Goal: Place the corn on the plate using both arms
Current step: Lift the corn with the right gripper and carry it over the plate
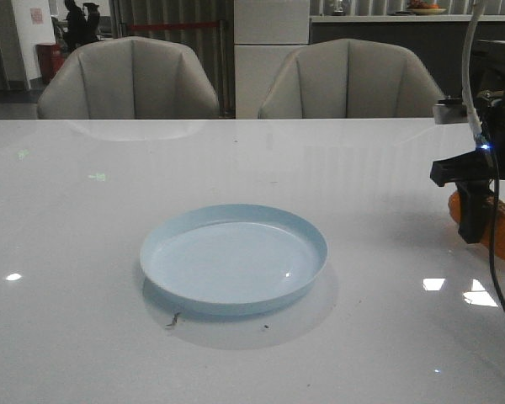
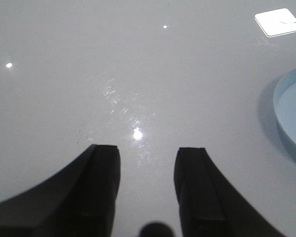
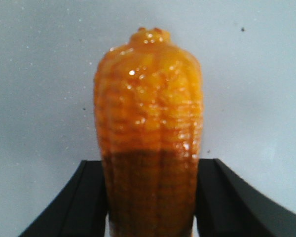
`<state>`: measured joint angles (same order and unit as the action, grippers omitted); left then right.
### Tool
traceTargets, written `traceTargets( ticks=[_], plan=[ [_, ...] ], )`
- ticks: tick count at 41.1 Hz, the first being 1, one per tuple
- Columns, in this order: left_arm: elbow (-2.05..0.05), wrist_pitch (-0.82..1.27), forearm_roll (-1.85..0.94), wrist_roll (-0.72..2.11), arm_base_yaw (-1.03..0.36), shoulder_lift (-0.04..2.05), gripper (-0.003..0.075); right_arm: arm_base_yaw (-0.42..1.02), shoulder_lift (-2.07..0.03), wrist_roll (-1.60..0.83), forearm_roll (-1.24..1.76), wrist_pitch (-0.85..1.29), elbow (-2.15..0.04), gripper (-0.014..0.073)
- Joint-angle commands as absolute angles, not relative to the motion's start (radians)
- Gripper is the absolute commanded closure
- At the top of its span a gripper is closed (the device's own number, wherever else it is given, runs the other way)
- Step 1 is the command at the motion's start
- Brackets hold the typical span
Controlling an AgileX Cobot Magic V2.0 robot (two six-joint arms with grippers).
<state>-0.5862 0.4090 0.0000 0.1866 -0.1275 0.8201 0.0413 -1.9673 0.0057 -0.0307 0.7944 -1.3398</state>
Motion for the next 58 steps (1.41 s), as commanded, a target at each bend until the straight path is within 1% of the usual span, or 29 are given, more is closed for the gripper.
traceTargets(
  ticks=[1,5,13,20,26,33,47,55,58],
  plan=[
    [-0.615,0.340,-0.006,0.175,-0.127,0.810,0.0372,0.033,-1.914,-0.052,-0.046,0.785,-1.379,0.0428],
    [-0.615,0.340,-0.006,0.175,-0.127,0.810,0.0372,0.035,-1.914,-0.085,-0.044,0.800,-1.414,0.0428],
    [-0.615,0.340,-0.006,0.175,-0.127,0.810,0.0372,0.060,-1.914,-0.113,-0.035,0.862,-1.573,0.0428],
    [-0.615,0.338,-0.006,0.175,-0.127,0.810,0.0372,0.111,-1.914,-0.324,0.057,0.904,-1.726,0.0429],
    [-0.615,0.338,-0.006,0.175,-0.127,0.810,0.0372,0.182,-1.914,-0.506,0.137,0.983,-1.808,0.0429],
    [-0.615,0.338,-0.006,0.175,-0.127,0.810,0.0372,0.281,-1.914,-0.619,0.210,1.054,-1.825,0.0429],
    [-0.615,0.338,-0.006,0.175,-0.127,0.810,0.0372,0.468,-1.967,-0.620,0.244,1.082,-1.825,0.0429],
    [-0.615,0.340,-0.006,0.175,-0.127,0.810,0.0372,0.517,-2.049,-0.623,0.243,1.108,-1.825,0.0423],
    [-0.615,0.340,-0.006,0.175,-0.127,0.810,0.0372,0.518,-2.070,-0.623,0.243,1.112,-1.825,0.0391]
  ],
)
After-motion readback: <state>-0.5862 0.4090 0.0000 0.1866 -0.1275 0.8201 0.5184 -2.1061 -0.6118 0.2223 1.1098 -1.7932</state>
